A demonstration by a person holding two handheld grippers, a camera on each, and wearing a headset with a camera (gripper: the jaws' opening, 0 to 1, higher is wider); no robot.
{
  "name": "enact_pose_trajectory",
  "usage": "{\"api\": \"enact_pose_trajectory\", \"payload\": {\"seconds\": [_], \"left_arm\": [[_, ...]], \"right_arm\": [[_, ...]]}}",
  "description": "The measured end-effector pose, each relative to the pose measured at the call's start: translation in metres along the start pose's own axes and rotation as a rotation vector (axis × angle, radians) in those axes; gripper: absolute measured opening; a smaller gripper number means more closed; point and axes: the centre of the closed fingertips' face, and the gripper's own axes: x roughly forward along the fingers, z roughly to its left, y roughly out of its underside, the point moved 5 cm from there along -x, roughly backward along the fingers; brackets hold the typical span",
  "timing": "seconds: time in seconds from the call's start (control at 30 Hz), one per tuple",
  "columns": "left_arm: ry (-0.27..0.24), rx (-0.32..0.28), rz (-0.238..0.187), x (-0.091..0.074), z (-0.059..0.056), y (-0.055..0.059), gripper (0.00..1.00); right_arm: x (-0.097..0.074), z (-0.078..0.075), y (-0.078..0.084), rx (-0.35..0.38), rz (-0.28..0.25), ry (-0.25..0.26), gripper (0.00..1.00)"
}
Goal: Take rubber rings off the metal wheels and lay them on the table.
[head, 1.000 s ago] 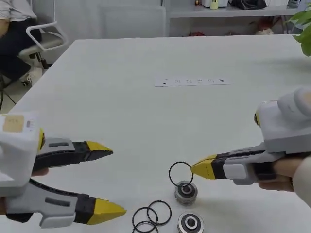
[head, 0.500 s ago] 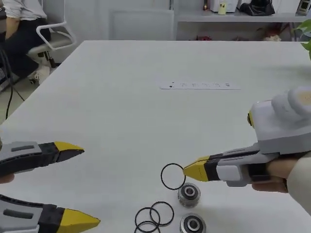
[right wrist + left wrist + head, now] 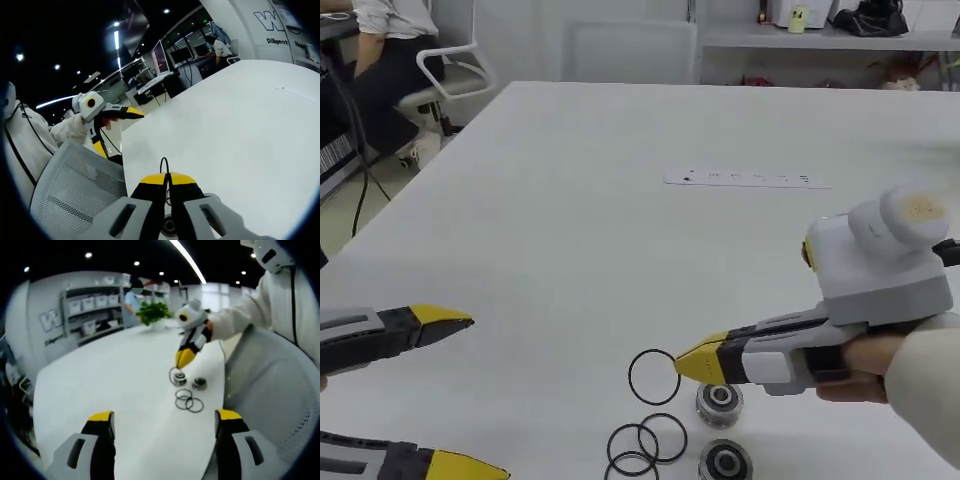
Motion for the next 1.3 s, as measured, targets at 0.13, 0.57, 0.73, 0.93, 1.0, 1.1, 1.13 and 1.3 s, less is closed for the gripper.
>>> {"api": "enact_pose_trajectory", "payload": {"seconds": [0.13,0.57,0.73,0.93,1.0,1.1,1.13,1.3], "left_arm": [[-0.008,-0.012,0.003,-0.002,-0.002,0.004,0.84],[-0.021,-0.046,0.002,-0.005,-0.004,0.012,0.84],[-0.027,-0.052,0.005,-0.005,-0.002,0.014,0.85],[-0.026,-0.054,0.001,-0.004,-0.001,0.013,0.84],[-0.025,-0.056,0.003,-0.003,-0.001,0.014,0.84],[-0.025,-0.059,0.004,-0.003,-0.001,0.014,0.84],[-0.024,-0.06,0.002,-0.002,-0.001,0.014,0.84],[-0.022,-0.061,-0.002,-0.002,-0.003,0.015,0.83]], "right_arm": [[0.009,0.005,0.004,-0.011,0.027,-0.021,0.0],[0.03,0.005,0.014,-0.009,0.076,-0.044,0.0],[0.037,0.006,0.017,-0.009,0.091,-0.049,0.0],[0.043,0.006,0.024,-0.008,0.119,-0.051,0.0],[0.046,0.006,0.026,-0.013,0.128,-0.045,0.0],[0.049,0.006,0.027,-0.018,0.133,-0.038,0.0],[0.05,0.005,0.027,-0.02,0.134,-0.036,0.0],[0.05,0.0,0.028,-0.018,0.14,-0.008,0.0]]}}
